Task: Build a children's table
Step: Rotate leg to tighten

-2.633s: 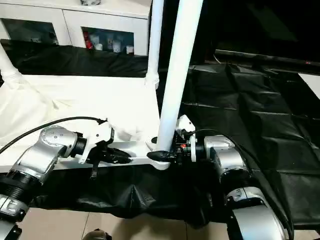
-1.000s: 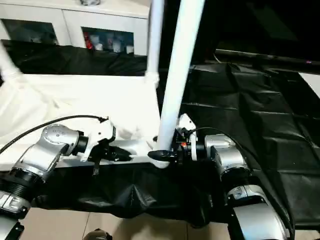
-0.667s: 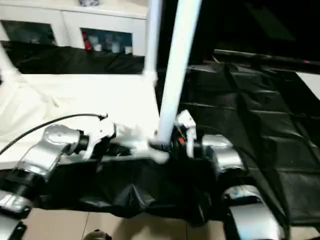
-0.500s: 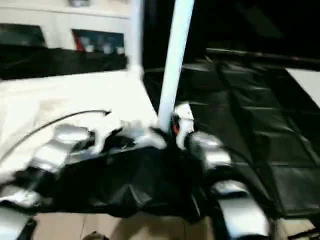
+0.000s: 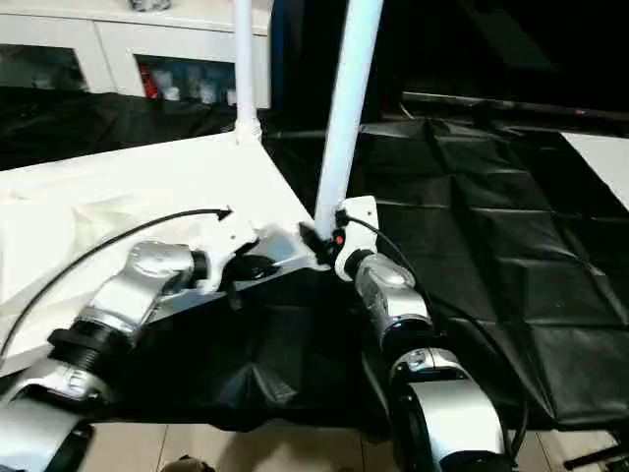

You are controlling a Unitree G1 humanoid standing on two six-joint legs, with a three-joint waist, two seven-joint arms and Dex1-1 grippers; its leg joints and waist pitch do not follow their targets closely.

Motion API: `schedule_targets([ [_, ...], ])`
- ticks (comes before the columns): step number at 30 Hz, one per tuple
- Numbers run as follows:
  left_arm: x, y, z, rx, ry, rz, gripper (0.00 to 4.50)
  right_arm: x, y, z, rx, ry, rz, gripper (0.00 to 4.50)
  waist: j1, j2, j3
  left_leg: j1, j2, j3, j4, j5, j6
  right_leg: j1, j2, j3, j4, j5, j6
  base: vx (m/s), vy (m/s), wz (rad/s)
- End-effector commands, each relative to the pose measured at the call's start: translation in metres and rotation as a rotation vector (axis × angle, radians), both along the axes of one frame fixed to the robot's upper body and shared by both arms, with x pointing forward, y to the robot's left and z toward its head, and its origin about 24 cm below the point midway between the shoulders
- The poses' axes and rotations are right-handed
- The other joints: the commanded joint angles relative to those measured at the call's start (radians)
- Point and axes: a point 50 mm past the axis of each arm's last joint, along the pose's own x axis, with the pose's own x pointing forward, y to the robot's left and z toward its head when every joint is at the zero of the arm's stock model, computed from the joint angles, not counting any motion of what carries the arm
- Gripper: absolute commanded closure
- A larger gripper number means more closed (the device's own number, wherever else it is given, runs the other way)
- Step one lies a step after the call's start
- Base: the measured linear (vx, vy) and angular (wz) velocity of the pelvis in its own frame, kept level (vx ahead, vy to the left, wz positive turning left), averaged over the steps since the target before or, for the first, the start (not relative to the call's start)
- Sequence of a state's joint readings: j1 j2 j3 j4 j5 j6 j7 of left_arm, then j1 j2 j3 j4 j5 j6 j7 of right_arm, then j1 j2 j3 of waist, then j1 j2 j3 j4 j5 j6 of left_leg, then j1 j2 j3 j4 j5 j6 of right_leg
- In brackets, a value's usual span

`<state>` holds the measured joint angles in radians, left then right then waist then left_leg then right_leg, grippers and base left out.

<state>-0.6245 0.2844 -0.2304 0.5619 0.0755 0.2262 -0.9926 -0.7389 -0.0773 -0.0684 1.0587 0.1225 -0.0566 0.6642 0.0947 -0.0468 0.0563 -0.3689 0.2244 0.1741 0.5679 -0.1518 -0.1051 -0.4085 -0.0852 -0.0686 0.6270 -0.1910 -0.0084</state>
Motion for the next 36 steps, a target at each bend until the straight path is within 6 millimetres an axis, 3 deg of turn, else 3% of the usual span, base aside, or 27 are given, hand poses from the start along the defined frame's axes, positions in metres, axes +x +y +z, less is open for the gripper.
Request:
schedule_targets([
  [1, -0.005, -0.029, 0.023, -0.114, -0.088, -0.167, 4.50, -0.016, 0.029, -0.005, 0.002, 0.009, 0.286, 1.10, 0.003, 0.006, -0.072, 0.004, 0.004, 0.007, -0.057, -0.223, 0.035, 0.059, -0.047, 0.040, -0.071, -0.113, -0.222, 0.000, 0.000, 0.00],
  [4, -0.007, -0.025, 0.023, -0.113, -0.080, -0.189, 4.50, -0.022, 0.024, -0.004, 0.004, 0.002, 0.397, 1.10, 0.005, 0.004, -0.071, 0.005, 0.006, 0.008, -0.055, -0.194, 0.056, 0.061, -0.046, 0.038, -0.066, -0.066, -0.241, 0.000, 0.000, 0.00],
  [8, -0.011, -0.017, 0.024, -0.105, -0.066, -0.238, 4.50, -0.031, 0.012, -0.003, 0.005, 0.011, 0.569, 1.10, 0.013, 0.005, -0.069, 0.005, 0.009, 0.010, -0.054, -0.214, 0.062, 0.060, -0.047, 0.038, -0.069, -0.110, -0.242, 0.000, 0.000, 0.00],
  [13, -0.016, -0.003, 0.024, -0.077, -0.027, -0.306, 4.50, -0.042, -0.003, 0.000, -0.011, 0.040, 0.758, 1.10, 0.027, 0.007, -0.066, 0.014, 0.012, 0.010, -0.057, -0.257, 0.045, 0.051, -0.049, 0.039, -0.077, -0.195, -0.230, 0.000, 0.000, 0.00],
  [14, -0.016, 0.000, 0.023, -0.069, -0.016, -0.316, 4.50, -0.044, -0.005, 0.000, -0.012, 0.049, 0.775, 1.33, 0.030, 0.006, -0.065, 0.013, 0.013, 0.010, -0.058, -0.260, 0.043, 0.050, -0.049, 0.040, -0.077, -0.206, -0.227, 0.000, 0.000, 0.00],
  [17, -0.019, 0.005, 0.023, -0.060, 0.003, -0.335, 4.50, -0.046, -0.007, 0.000, -0.001, 0.073, 0.806, 1.45, 0.034, 0.007, -0.067, 0.013, 0.012, 0.009, -0.059, -0.249, 0.037, 0.050, -0.050, 0.039, -0.076, -0.203, -0.224, 0.000, 0.000, 0.00],
  [18, -0.019, 0.007, 0.023, -0.057, 0.011, -0.343, 4.50, -0.047, -0.007, 0.001, 0.007, 0.084, 0.823, 1.71, 0.036, 0.006, -0.067, 0.013, 0.013, 0.008, -0.059, -0.249, 0.036, 0.050, -0.050, 0.039, -0.076, -0.203, -0.223, 0.000, 0.000, 0.00],
  [22, -0.021, 0.010, 0.022, -0.050, 0.022, -0.357, 4.50, -0.050, -0.008, 0.001, 0.010, 0.098, 0.852, 1.83, 0.043, 0.006, -0.068, 0.014, 0.013, 0.009, -0.059, -0.238, 0.034, 0.049, -0.050, 0.040, -0.072, -0.182, -0.227, 0.000, 0.000, 0.00],
  [29, -0.011, 0.006, 0.022, -0.050, -0.028, -0.240, 4.50, -0.038, -0.003, -0.003, -0.034, 0.064, 0.671, 1.87, 0.039, 0.005, -0.066, 0.014, 0.011, 0.008, -0.060, -0.250, 0.016, 0.046, -0.053, 0.041, -0.076, -0.216, -0.216, 0.000, 0.000, 0.00],
  [30, -0.003, 0.001, 0.024, -0.062, -0.061, -0.162, 4.50, -0.028, -0.002, -0.006, -0.051, 0.057, 0.498, 1.87, 0.039, 0.006, -0.066, 0.015, 0.010, 0.007, -0.061, -0.260, 0.010, 0.048, -0.055, 0.041, -0.080, -0.245, -0.207, 0.000, 0.000, 0.00],
  [32, 0.003, -0.003, 0.025, -0.063, -0.082, -0.101, 4.50, -0.019, -0.002, -0.007, -0.056, 0.055, 0.349, 1.87, 0.030, 0.005, -0.064, 0.017, 0.006, 0.004, -0.064, -0.278, -0.016, 0.046, -0.055, 0.041, -0.085, -0.310, -0.184, 0.000, 0.000, 0.00],
  [35, 0.009, -0.008, 0.025, -0.061, -0.100, -0.025, 4.50, -0.012, 0.002, -0.009, -0.012, 0.073, 0.182, 1.87, 0.018, 0.006, -0.068, 0.013, 0.006, 0.002, -0.063, -0.266, -0.019, 0.047, -0.056, 0.042, -0.083, -0.290, -0.179, 0.000, 0.000, 0.00],
  [36, 0.011, -0.011, 0.025, -0.060, -0.103, -0.001, 4.50, -0.011, 0.005, -0.010, 0.005, 0.080, 0.140, 1.87, 0.016, 0.006, -0.071, 0.013, 0.006, 0.004, -0.060, -0.241, -0.008, 0.049, -0.053, 0.042, -0.079, -0.234, -0.188, 0.000, 0.000, 0.00],
])
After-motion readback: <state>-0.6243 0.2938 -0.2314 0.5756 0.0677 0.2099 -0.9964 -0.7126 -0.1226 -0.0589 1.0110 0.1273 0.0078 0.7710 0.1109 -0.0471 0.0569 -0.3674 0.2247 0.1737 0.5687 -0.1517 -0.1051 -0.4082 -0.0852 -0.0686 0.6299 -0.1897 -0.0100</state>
